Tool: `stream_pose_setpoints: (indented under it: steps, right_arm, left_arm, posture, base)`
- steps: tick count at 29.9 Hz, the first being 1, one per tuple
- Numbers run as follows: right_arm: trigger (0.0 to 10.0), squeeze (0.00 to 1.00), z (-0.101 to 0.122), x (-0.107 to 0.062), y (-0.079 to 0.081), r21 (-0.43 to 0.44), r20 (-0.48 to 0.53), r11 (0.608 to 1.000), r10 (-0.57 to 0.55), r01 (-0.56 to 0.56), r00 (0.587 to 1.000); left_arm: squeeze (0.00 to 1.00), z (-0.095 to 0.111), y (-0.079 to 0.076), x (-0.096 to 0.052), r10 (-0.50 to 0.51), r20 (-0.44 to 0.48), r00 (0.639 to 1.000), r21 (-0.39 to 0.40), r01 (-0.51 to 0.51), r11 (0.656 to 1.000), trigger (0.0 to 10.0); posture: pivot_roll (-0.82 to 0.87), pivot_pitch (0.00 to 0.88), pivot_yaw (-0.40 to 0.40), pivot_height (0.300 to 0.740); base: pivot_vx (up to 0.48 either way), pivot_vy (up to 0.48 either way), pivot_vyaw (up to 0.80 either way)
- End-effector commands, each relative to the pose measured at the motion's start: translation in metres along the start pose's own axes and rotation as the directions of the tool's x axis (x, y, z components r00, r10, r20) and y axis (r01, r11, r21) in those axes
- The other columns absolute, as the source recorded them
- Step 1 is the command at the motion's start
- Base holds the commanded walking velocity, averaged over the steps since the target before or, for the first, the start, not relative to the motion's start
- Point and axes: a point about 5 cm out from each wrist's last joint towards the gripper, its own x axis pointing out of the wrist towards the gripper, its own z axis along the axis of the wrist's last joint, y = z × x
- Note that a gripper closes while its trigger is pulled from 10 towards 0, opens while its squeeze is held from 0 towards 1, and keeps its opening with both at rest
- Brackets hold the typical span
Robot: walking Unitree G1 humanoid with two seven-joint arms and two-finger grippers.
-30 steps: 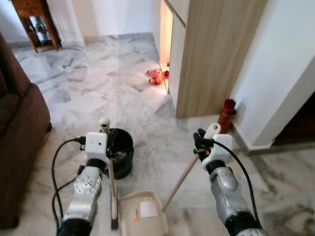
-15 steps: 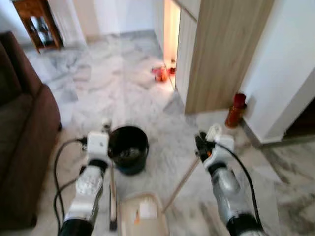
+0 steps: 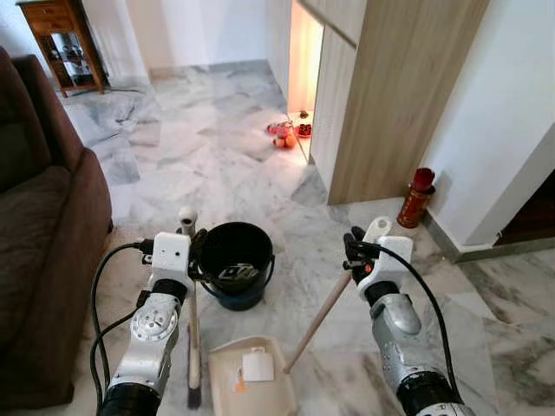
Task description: Sweep floor
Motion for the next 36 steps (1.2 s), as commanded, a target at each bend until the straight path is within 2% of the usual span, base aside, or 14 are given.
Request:
stream_pose_setpoints:
  steps: [1,7,13,17,19,23,31,36]
  right_arm:
    - [10.0,0.0,0.023,0.009,0.002,0.008,0.087,1.0,0.0,-0.001,0.996]
    - [10.0,0.0,0.041,0.014,0.004,0.025,0.151,1.0,0.006,-0.01,0.988]
    - [10.0,0.0,0.065,0.013,0.006,0.0,0.219,0.999,0.035,-0.036,0.975]
    - [10.0,0.0,0.077,0.006,0.004,-0.044,0.225,0.998,0.06,-0.052,0.972]
    - [10.0,0.0,0.079,0.004,0.002,-0.045,0.23,0.998,0.058,-0.049,0.972]
    - [10.0,0.0,0.097,-0.005,0.0,-0.043,0.28,0.999,0.038,-0.027,0.959]
    - [10.0,0.0,0.12,-0.012,0.007,-0.057,0.329,0.997,0.06,-0.044,0.942]
    - [10.0,0.0,0.14,-0.017,0.006,-0.034,0.391,0.999,0.019,-0.006,0.92]
  left_arm:
    - [0.0,0.007,-0.002,0.004,-0.013,0.037,0.999,0.015,0.013,1.0,10.0]
    - [0.0,0.006,-0.003,0.004,-0.023,0.036,0.999,0.025,0.022,0.999,10.0]
    - [0.0,0.006,-0.004,0.003,-0.028,0.037,0.999,0.032,0.027,0.999,10.0]
    - [0.0,0.006,-0.005,0.003,-0.031,0.036,0.999,0.033,0.03,0.999,10.0]
    - [0.0,0.006,-0.005,0.003,-0.032,0.036,0.999,0.033,0.031,0.999,10.0]
    - [0.0,0.005,-0.007,0.003,-0.038,0.034,0.999,0.033,0.036,0.999,10.0]
    - [0.0,0.006,-0.007,0.004,-0.04,0.034,0.999,0.033,0.039,0.999,10.0]
    - [0.0,0.006,-0.007,0.004,-0.045,0.037,0.998,0.035,0.044,0.998,10.0]
  posture:
    - [0.1,0.0,0.021,0.74]
    - [0.1,0.0,0.022,0.74]
    - [0.1,0.0,0.02,0.74]
    - [0.1,0.0,0.018,0.74]
    - [0.1,0.0,0.018,0.74]
    - [0.1,0.0,0.02,0.74]
    - [0.1,0.0,0.022,0.74]
    - [0.09,0.0,0.023,0.74]
  base:
    - [0.0,0.0,0.0]
    - [0.0,0.0,0.0]
    - [0.0,0.0,0.0]
    - [0.0,0.0,0.0]
    - [0.0,0.0,0.0]
    - [0.0,0.0,0.0]
    - [0.0,0.0,0.0]
    - [0.0,0.0,0.0]
